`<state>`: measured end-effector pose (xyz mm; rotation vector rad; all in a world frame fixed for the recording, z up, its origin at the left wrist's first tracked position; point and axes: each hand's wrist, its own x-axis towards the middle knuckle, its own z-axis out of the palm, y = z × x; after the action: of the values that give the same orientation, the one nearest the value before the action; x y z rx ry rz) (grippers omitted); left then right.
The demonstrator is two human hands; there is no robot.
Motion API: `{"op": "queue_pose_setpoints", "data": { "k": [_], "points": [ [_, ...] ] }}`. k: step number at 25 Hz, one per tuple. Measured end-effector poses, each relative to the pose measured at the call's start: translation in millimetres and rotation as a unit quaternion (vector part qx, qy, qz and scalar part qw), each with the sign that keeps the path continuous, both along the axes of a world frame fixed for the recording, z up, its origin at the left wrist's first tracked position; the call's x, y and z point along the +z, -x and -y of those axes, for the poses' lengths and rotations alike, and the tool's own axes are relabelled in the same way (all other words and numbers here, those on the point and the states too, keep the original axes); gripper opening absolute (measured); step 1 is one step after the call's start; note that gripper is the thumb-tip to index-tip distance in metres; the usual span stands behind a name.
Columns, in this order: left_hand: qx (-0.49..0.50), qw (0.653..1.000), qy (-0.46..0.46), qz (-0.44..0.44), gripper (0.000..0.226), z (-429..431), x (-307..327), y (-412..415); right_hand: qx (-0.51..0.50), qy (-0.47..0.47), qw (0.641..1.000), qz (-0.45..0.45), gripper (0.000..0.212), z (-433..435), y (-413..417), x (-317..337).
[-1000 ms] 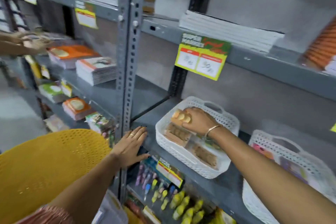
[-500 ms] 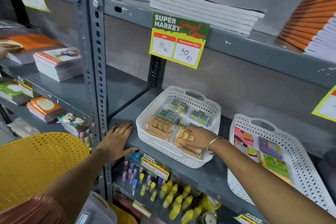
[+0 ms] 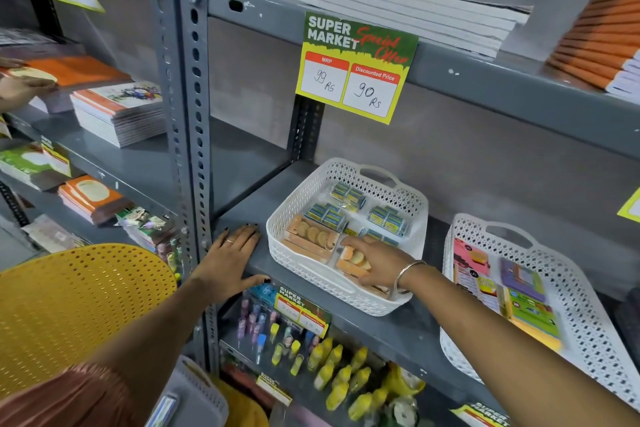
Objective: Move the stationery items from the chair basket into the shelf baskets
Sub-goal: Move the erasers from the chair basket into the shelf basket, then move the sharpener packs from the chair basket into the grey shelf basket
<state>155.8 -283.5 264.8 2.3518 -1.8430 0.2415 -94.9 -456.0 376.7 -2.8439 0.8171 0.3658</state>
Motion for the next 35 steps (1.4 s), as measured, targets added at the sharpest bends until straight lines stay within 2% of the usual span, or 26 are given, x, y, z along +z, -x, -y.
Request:
{"op": "queue_pose_setpoints", "data": {
  "k": [5, 14, 18, 20, 22, 25, 29, 32, 35],
  "points": [
    [0.003, 1.0, -0.003, -0.007, 0.097, -0.4, 1.7, 1.2, 0.0, -0.01, 1.0, 0.009, 0.078, 1.7, 0.1, -1.3],
    [-0.004, 1.0, -0.003, 0.003, 0.098, 0.7, -0.3, -1.0, 0.01, -0.026, 1.0, 0.006, 0.068, 3.0, 1.8, -0.4],
    [-0.005, 1.0, 0.003, -0.001, 0.096, 1.0, 0.0, -0.3, 0.009, -0.03, 0.999, -0.011, 0.08, 0.9, 3.9, 4.0],
    [0.002, 1.0, -0.013, 0.006, 0.099, 1.5, 1.2, -0.3, -0.005, -0.026, 1.0, 0.009, 0.087, -4.6, 1.6, 12.5],
    [0.008, 1.0, -0.022, 0.021, 0.1, -2.5, 3.8, 2.0, -0.004, -0.002, 0.998, 0.066, 0.081, -15.2, -7.8, 26.5],
    [0.026, 0.999, -0.012, 0.037, 0.094, -26.5, -1.0, 8.0, 0.039, 0.038, 0.98, 0.189, 0.062, -44.1, -34.4, 47.8],
    [0.098, 0.994, -0.044, -0.016, 0.085, -95.3, -24.3, 15.9, 0.161, 0.049, 0.939, 0.301, 0.049, -103.9, -87.8, 44.4],
    [0.152, 0.984, -0.06, -0.074, 0.086, -156.1, -57.1, 24.5, 0.234, 0.036, 0.922, 0.307, 0.047, -146.1, -122.7, 7.7],
    [0.218, 0.963, -0.086, -0.135, 0.082, -224.2, -107.4, 44.3, 0.277, -0.028, 0.929, 0.246, 0.048, -183.8, -153.8, -64.9]
  ]
}}
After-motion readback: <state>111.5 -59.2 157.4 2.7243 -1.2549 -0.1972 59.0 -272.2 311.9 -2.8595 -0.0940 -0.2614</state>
